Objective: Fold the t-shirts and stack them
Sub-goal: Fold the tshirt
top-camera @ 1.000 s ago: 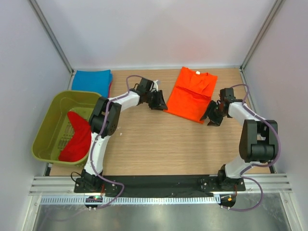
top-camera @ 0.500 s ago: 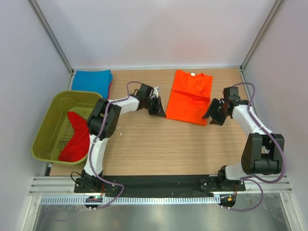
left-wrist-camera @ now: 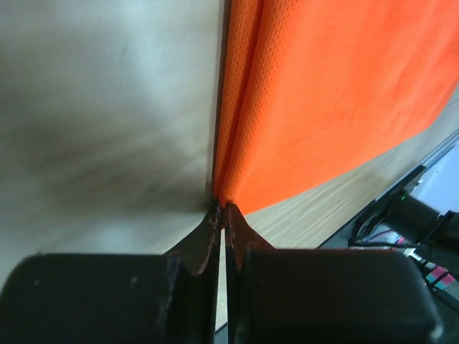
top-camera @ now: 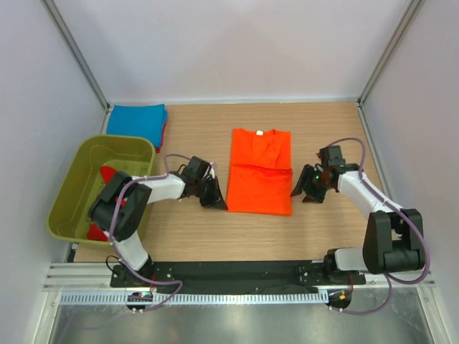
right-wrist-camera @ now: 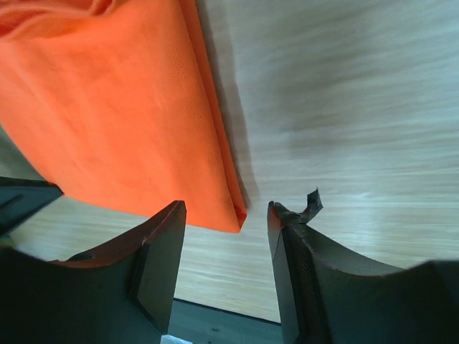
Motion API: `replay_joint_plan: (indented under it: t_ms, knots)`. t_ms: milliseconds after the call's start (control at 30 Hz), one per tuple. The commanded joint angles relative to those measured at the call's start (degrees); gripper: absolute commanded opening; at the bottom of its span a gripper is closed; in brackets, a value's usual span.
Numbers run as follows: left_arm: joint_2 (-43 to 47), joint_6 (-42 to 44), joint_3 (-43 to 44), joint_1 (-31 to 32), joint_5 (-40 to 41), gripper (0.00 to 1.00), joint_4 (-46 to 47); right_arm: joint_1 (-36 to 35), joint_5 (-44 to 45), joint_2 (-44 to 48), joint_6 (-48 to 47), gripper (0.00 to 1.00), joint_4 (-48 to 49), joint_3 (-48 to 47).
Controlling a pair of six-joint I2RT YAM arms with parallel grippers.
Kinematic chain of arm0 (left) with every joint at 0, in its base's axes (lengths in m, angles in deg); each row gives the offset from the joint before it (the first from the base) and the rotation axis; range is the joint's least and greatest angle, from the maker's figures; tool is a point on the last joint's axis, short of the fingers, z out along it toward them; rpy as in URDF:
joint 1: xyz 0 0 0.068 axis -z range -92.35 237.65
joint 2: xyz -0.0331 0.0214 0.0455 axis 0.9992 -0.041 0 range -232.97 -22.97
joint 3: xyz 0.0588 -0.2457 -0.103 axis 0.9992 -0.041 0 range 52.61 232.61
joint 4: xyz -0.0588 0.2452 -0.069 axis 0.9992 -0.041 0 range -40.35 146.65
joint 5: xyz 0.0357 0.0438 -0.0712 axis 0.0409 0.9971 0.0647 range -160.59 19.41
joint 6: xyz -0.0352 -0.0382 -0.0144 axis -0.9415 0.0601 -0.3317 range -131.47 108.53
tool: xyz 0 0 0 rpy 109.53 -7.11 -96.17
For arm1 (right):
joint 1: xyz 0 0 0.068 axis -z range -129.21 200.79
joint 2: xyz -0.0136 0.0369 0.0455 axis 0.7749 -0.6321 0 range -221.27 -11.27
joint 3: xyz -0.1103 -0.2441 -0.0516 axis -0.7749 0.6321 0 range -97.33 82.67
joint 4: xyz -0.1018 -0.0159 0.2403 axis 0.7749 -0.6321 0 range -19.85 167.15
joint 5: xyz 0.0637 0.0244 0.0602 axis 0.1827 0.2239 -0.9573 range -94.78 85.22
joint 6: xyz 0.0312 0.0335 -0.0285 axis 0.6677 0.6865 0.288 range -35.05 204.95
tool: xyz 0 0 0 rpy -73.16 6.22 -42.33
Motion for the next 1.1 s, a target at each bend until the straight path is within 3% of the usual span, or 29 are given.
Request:
replay_joint_plan:
  t_ms: [0,100,233,400,533,800,1067]
  knots:
    - [5.3,-1.4,-8.0,0.5,7.6,0.04,-4.4,-7.7,-2.4,3.9,1.4,0.56,2.1,5.0]
    - [11.9,-2.8,-9.9,0.5,8.1,0.25,-6.4,-12.2,-2.1,5.9,4.4,0.55,4.3,9.2]
    - [16.6,-0.1,-4.4,0.5,12.1,0.38,-11.1,-13.5,-1.4,8.0,6.2,0.55,5.7,11.6]
    - [10.2,6.9,6.5,0.3,15.7,0.4,-12.7,-13.4,5.5,6.6,3.1,0.54,3.4,5.8]
    - [2.7,9.2,14.4,-0.5,13.6,0.39,-10.2,-12.0,8.2,1.5,1.7,0.53,11.2,2.7]
    - [-4.9,11.4,19.9,-1.6,14.4,0.4,-9.4,-11.6,11.0,-7.3,-1.8,0.51,14.8,-2.1]
    - [-8.3,13.9,21.9,-2.8,10.6,0.4,-7.2,-11.3,8.9,-11.6,-5.8,0.41,18.4,-5.8]
